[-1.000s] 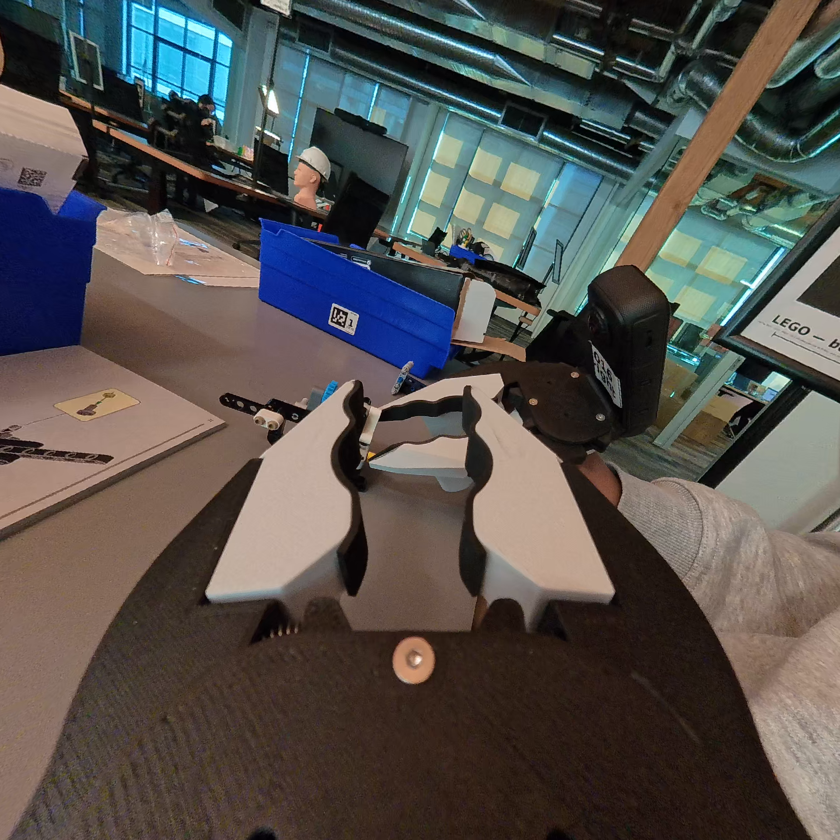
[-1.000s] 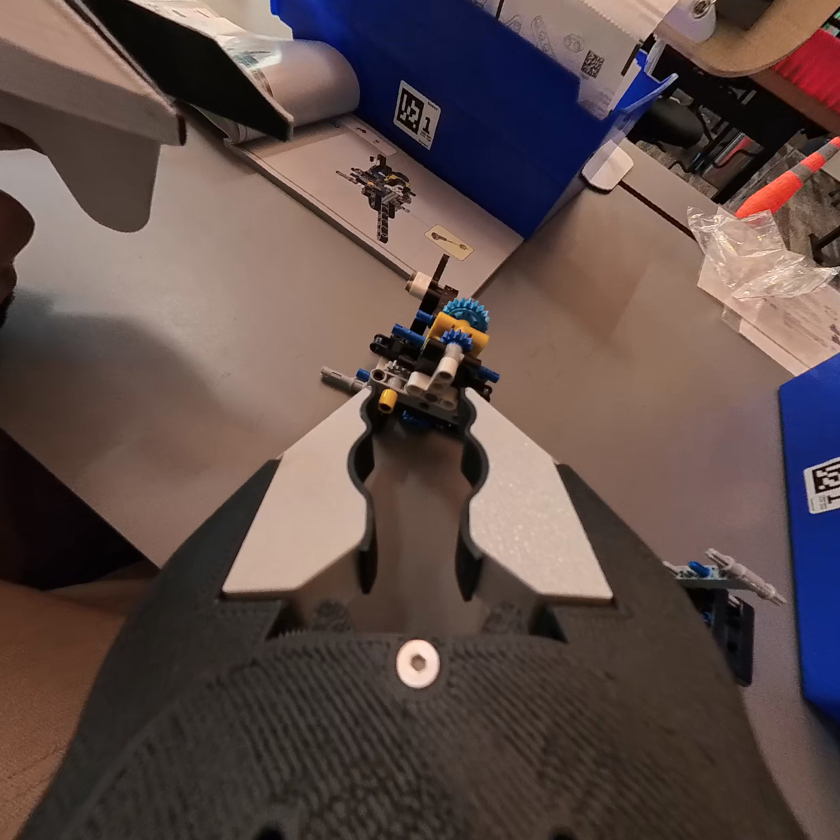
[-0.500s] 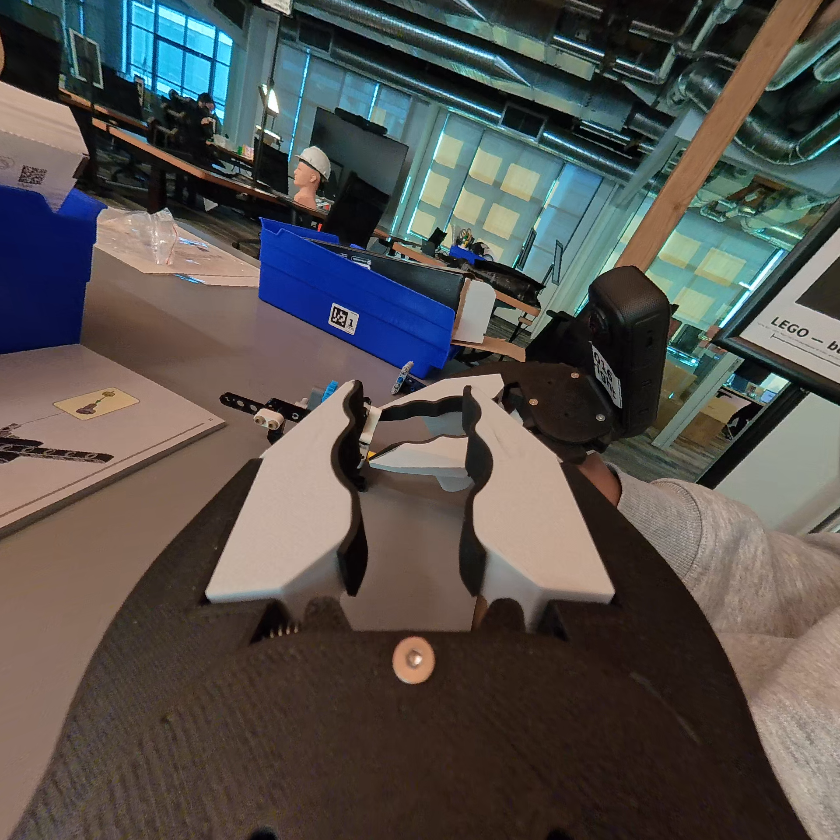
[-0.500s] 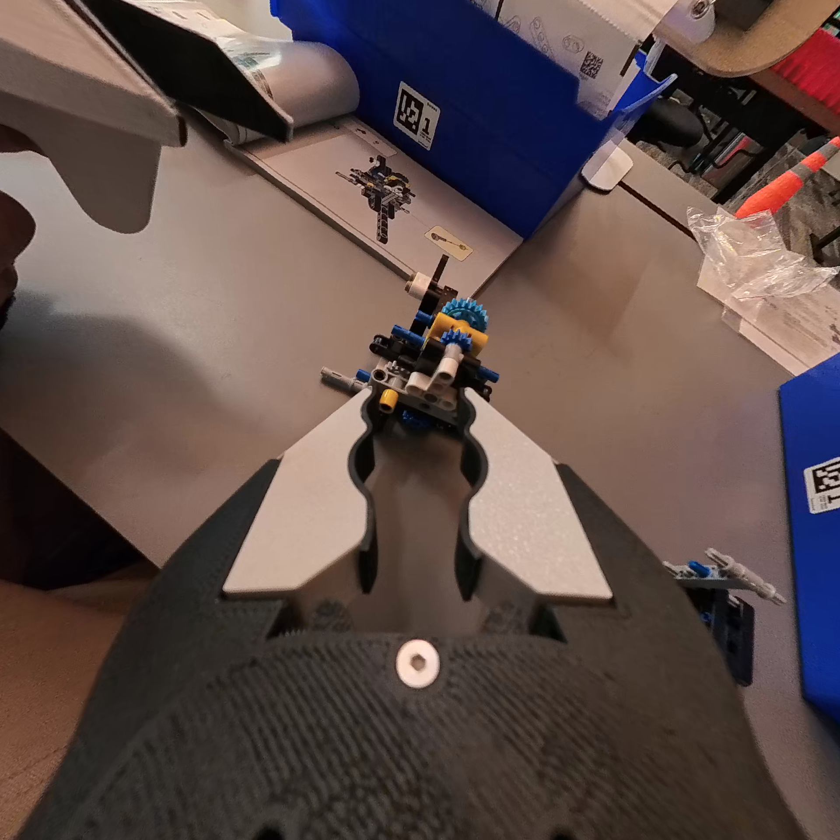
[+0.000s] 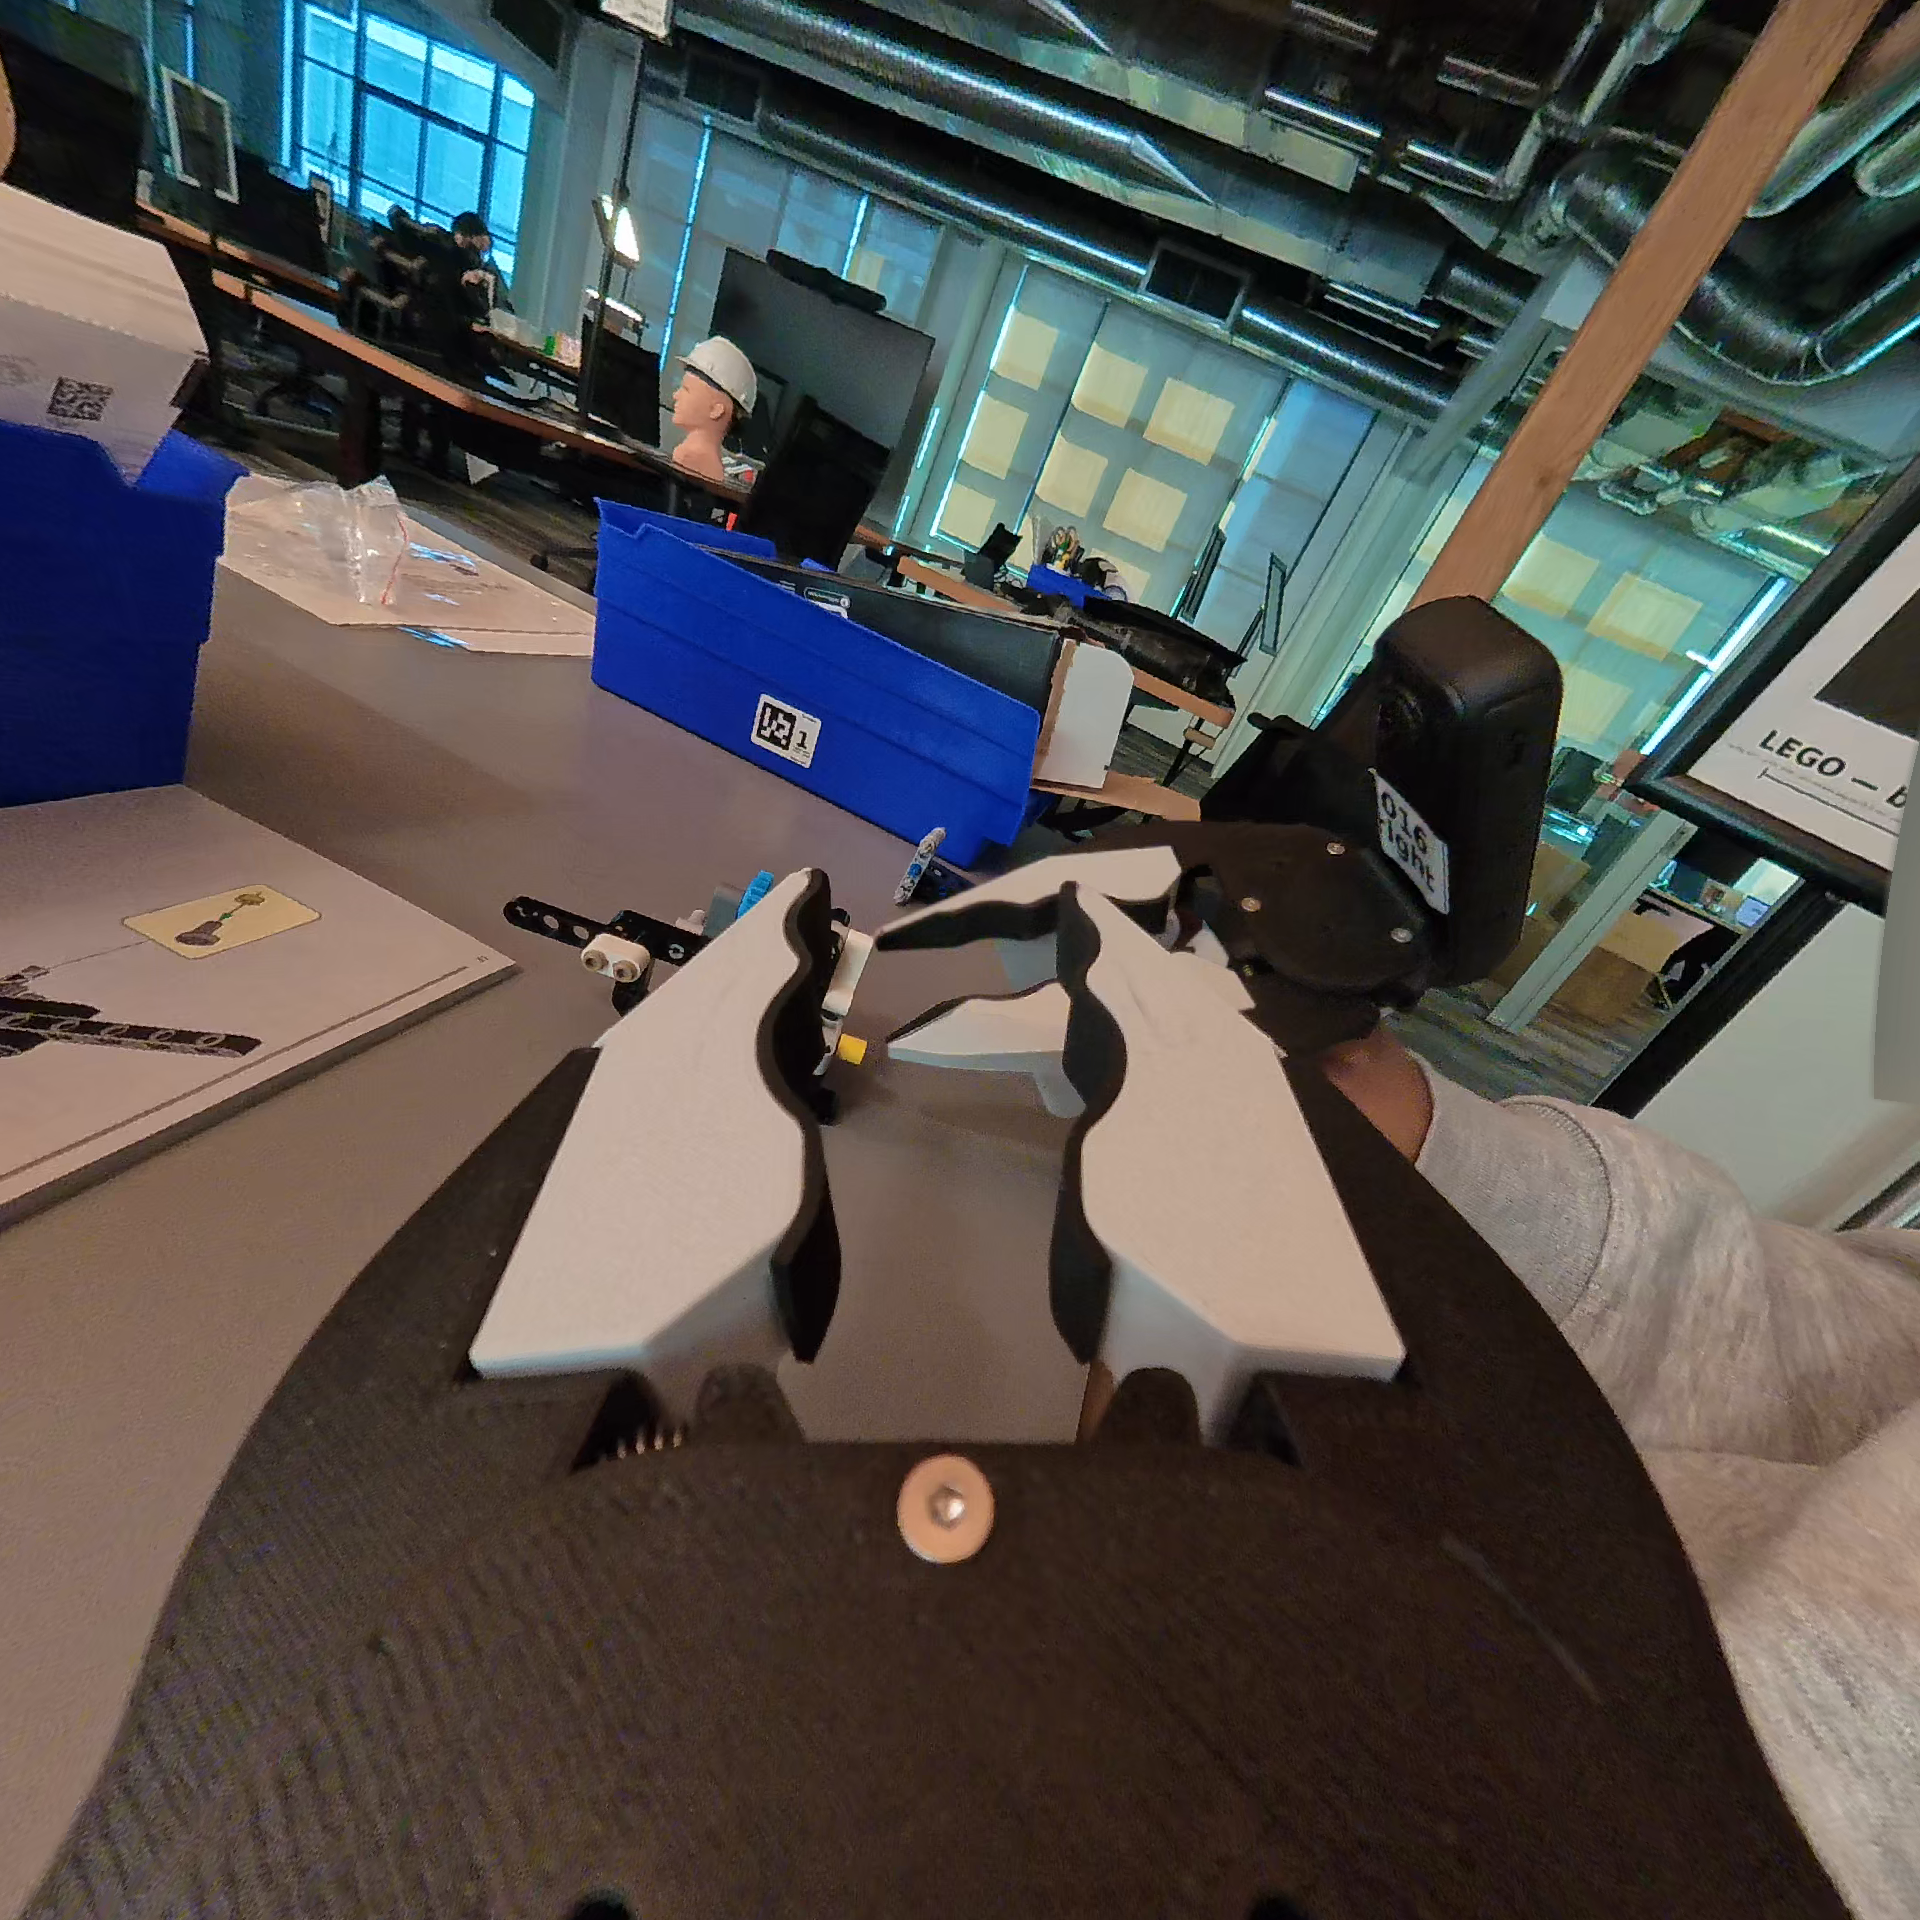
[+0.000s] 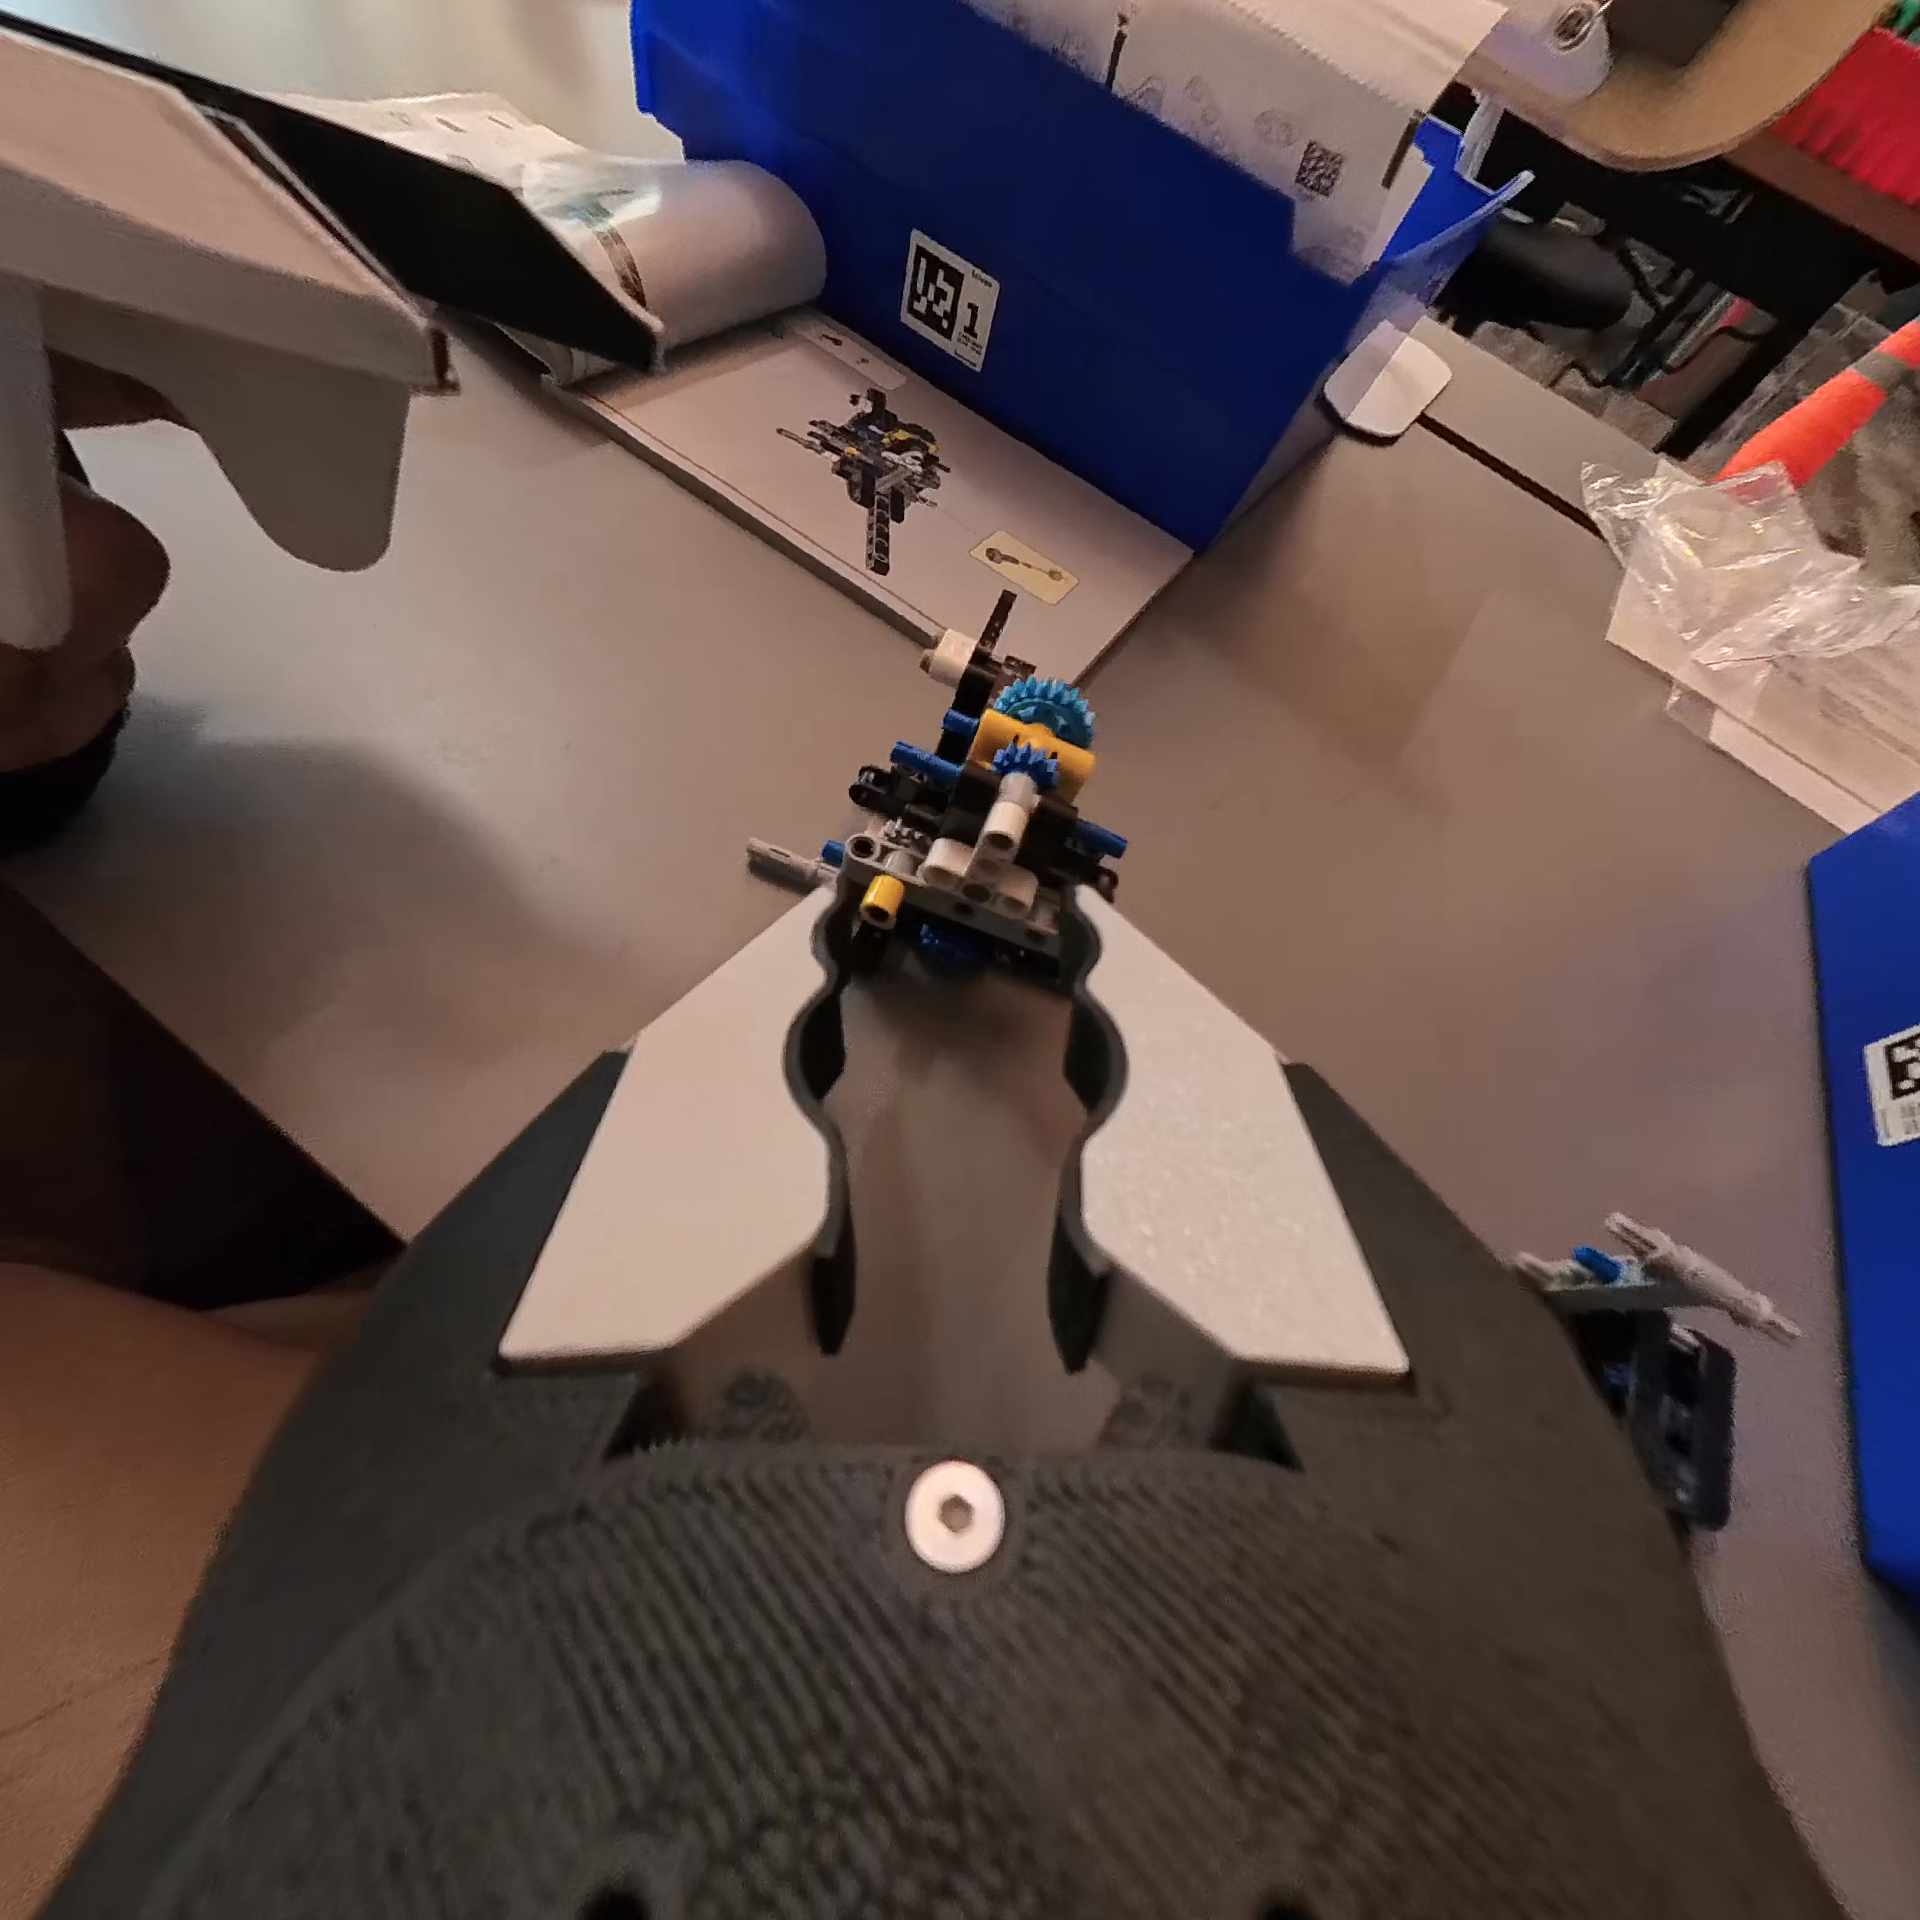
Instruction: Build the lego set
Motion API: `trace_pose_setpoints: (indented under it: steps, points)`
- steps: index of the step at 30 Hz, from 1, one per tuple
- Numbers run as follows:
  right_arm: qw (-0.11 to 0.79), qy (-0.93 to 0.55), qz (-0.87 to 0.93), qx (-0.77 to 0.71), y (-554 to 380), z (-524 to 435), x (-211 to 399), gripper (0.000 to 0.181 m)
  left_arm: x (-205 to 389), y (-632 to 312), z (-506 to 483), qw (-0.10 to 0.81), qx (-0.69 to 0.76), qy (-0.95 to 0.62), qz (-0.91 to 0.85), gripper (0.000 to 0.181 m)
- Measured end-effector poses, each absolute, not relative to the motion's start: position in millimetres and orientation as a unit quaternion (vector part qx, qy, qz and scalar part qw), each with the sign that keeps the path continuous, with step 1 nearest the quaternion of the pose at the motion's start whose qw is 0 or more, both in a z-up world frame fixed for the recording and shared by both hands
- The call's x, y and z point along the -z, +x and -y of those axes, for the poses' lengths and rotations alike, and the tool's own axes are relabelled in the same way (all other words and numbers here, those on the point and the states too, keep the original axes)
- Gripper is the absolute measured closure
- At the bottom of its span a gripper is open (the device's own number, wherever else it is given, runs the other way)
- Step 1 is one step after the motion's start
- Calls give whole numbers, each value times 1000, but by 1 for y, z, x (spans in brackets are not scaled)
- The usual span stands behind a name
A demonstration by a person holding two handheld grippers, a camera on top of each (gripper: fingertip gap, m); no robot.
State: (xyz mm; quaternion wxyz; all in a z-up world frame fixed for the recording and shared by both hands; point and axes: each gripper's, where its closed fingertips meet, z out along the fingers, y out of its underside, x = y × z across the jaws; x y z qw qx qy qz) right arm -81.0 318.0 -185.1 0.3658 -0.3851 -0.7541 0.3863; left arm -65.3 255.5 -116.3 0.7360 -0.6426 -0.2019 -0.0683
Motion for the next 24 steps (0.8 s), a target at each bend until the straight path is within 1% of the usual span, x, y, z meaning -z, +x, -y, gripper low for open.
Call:
trace_pose_setpoints:
  steps: [8, 9, 15, 24]
  points:
    - [334, -396, 757, -399, -81, -318, 190, 176, 117, -65, -256, 735, 71, -643, 203, 141]
    - [336, -395, 758, -395, -82, -318, 191, 178, 117, -65, -256, 735, 70, -643, 203, 141]
    - [352, -388, 764, -377, -85, -316, 193, 179, 116, -65, -256, 736, 69, -643, 202, 141]
    - [348, -392, 764, -376, -86, -317, 194, 174, 116, -65, -256, 735, 69, -643, 202, 141]
